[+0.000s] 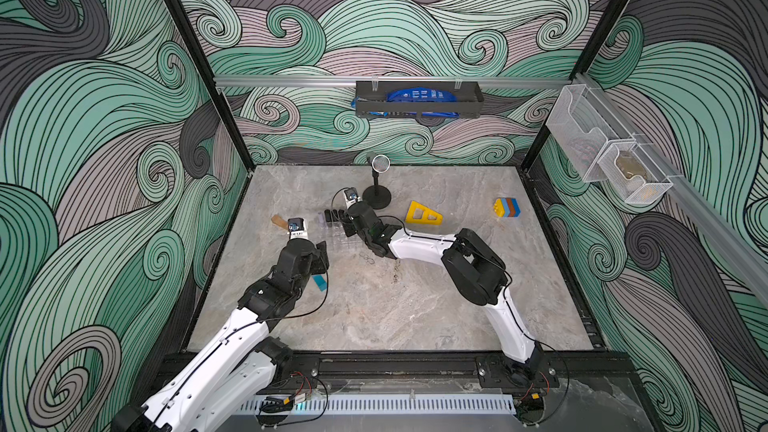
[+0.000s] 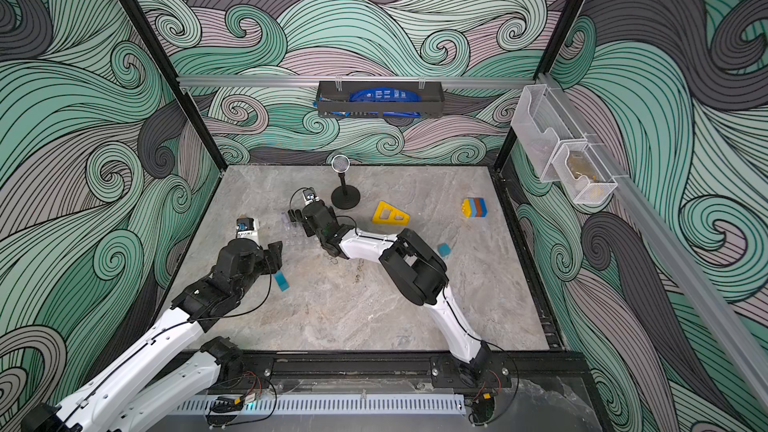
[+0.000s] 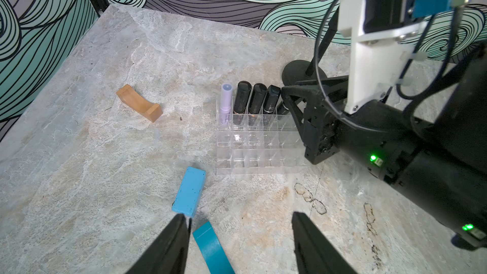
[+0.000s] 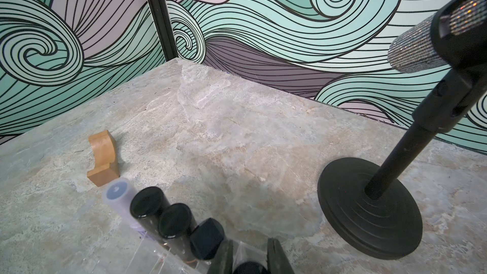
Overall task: Arrange the lipsticks in the organizer
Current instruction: Place the lipstick in the storage box, then reset both arms
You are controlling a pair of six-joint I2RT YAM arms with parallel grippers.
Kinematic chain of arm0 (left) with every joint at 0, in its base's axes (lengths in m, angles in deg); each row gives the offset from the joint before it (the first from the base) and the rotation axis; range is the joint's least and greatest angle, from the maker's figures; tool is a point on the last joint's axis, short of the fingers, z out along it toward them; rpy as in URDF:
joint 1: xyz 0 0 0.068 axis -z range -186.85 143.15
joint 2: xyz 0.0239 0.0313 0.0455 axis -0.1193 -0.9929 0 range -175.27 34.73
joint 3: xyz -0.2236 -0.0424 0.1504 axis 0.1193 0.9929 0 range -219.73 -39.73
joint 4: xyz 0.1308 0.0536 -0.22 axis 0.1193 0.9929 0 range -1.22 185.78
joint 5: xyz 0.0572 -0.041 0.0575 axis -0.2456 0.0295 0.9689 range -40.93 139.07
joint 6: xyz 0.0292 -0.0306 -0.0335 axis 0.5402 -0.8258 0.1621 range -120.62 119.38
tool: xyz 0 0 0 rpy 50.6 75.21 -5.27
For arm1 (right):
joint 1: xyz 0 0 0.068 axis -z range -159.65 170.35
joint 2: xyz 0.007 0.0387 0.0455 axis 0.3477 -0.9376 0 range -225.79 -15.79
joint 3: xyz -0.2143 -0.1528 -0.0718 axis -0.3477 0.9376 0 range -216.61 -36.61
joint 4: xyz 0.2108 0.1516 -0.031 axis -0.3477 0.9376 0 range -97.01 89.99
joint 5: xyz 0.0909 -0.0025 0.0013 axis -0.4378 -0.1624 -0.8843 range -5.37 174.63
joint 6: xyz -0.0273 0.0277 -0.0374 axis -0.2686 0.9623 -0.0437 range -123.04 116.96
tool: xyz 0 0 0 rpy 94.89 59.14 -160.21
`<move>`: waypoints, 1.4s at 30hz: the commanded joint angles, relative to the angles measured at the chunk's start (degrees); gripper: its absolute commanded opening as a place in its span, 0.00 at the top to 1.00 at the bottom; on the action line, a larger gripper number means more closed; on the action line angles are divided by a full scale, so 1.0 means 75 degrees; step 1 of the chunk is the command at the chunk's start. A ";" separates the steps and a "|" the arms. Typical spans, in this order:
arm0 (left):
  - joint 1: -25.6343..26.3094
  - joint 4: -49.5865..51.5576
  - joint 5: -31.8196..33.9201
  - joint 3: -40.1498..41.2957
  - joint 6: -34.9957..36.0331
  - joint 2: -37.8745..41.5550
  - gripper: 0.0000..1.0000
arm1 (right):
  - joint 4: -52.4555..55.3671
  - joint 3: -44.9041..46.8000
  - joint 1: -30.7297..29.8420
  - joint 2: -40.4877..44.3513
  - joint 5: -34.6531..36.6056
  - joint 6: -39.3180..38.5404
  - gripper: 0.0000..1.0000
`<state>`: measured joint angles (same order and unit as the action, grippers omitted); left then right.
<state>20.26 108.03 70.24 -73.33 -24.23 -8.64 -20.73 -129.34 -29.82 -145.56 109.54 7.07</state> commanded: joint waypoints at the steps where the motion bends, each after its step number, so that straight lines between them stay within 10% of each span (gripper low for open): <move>1: -0.0060 -0.0152 -0.0027 0.0001 -0.0043 0.0113 0.36 | 0.0396 -0.0035 0.0027 -0.0216 -0.0124 0.0097 0.84; 24: -0.0057 -0.0089 0.0090 -0.0048 0.0139 0.0211 0.37 | 0.0669 0.0713 0.0285 0.2020 -0.1154 0.1276 0.56; 27: -0.0060 -0.0198 0.0084 -0.0099 0.0434 0.0230 0.37 | 0.0654 0.1581 0.0391 0.2872 -0.1308 0.1561 0.49; 33: -0.0031 -0.0138 0.1156 -0.0195 0.1154 0.0619 0.35 | -0.0428 0.5175 0.0637 0.5729 -0.0839 0.0943 0.04; 38: -0.0024 -0.1646 0.2241 0.0574 0.1677 0.0560 0.33 | -0.1769 0.7758 0.2009 0.7837 -0.1055 -0.0293 0.01; 42: -0.0094 -0.5349 0.3604 0.1279 0.3541 -0.0805 0.29 | -0.3570 0.9420 0.3290 0.8908 0.1007 -0.0693 0.01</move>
<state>20.22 89.29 87.85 -66.03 -9.39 -8.45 -34.39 -64.10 -8.86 -81.43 107.20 6.46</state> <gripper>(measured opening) 0.694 0.987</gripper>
